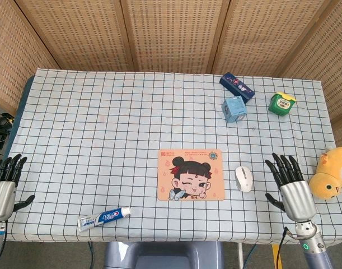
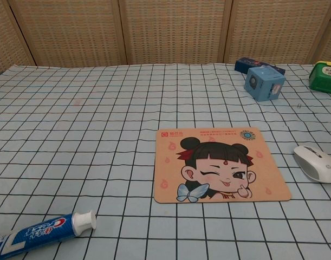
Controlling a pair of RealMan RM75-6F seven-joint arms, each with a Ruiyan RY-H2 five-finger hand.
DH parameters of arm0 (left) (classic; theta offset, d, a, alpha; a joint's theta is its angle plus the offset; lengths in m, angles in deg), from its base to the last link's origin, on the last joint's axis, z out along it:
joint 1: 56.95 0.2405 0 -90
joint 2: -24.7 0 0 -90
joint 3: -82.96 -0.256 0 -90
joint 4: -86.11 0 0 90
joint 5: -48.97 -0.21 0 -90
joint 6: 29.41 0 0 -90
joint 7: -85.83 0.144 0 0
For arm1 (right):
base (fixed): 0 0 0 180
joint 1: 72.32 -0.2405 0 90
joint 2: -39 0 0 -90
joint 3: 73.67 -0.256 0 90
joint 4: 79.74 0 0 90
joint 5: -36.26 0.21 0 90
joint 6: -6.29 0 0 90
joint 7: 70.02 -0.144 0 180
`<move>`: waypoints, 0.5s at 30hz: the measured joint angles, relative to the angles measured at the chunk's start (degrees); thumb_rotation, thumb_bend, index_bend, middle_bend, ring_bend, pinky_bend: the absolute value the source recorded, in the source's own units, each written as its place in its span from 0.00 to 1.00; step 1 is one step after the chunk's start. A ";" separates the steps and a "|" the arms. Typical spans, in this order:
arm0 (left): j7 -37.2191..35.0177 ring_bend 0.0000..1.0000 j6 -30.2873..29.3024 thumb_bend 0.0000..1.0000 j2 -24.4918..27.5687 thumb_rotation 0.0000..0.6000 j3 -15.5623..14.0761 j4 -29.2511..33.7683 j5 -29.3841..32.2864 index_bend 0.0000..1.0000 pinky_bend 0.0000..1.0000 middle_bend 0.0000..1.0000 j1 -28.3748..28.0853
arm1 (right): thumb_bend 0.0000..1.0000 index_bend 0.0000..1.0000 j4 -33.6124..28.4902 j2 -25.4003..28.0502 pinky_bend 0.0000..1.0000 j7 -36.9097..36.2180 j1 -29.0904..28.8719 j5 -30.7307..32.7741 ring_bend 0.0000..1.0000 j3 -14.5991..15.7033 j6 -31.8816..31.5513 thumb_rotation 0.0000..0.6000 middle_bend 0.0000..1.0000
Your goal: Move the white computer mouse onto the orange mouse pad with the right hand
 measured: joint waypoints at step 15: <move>-0.44 0.00 -0.09 0.00 0.10 1.00 0.05 0.05 -0.14 0.00 0.00 0.00 0.00 | 0.14 0.11 -0.94 -0.17 0.00 1.09 0.04 0.44 0.00 0.22 0.88 1.00 0.00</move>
